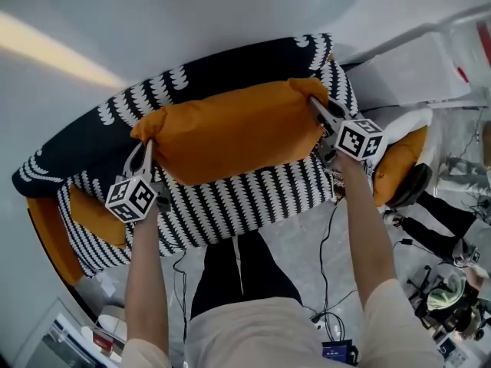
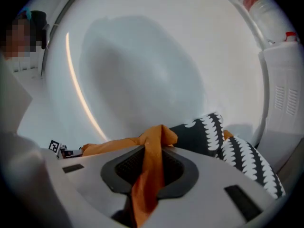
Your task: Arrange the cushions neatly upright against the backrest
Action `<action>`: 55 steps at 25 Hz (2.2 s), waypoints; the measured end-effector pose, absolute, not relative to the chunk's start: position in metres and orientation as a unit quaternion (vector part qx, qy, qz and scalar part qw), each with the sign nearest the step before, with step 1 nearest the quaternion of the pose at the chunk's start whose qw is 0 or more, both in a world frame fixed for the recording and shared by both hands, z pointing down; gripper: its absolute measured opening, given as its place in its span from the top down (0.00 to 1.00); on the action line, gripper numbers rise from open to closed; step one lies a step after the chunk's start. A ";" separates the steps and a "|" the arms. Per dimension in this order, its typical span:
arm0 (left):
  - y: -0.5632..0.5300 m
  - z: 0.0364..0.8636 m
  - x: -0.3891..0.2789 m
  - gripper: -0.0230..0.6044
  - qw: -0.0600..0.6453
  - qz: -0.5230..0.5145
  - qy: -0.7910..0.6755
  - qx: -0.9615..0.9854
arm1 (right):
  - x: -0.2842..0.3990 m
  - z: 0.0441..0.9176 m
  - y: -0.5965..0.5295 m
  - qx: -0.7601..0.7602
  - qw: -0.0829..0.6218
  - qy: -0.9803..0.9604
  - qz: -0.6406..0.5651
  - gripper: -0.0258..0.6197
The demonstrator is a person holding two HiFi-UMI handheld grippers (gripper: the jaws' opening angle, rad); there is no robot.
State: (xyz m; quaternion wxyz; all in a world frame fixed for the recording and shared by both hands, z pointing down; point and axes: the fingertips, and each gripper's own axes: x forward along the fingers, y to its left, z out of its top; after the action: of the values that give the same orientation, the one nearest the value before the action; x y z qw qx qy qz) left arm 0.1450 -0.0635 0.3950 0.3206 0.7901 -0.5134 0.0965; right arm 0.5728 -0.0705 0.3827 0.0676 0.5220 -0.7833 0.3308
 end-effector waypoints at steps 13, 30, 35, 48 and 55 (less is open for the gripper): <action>-0.101 0.426 0.165 0.90 0.273 0.137 -0.544 0.781 | 0.590 0.422 -0.138 0.502 0.139 -0.806 0.281 0.81; -0.129 0.437 0.163 0.79 0.276 0.171 -0.540 0.777 | 0.597 0.435 -0.168 0.564 0.172 -0.767 0.251 0.64; -0.118 0.422 0.152 0.72 0.285 0.183 -0.548 0.765 | 0.614 0.413 -0.144 0.581 0.182 -0.750 0.258 0.56; -0.017 0.339 0.147 0.80 0.301 0.196 -0.560 0.747 | 0.548 0.346 -0.018 0.542 0.134 -0.755 0.342 0.87; 0.075 0.309 0.150 0.92 0.315 0.192 -0.559 0.743 | 0.506 0.316 0.060 0.500 0.135 -0.785 0.340 0.92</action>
State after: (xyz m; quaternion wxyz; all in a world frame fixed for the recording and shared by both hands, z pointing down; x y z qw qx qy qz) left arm 0.1503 0.0750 0.3094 0.3148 0.7431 -0.5586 0.1917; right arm 0.5064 0.0599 0.3157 0.1346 0.5003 -0.7848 0.3400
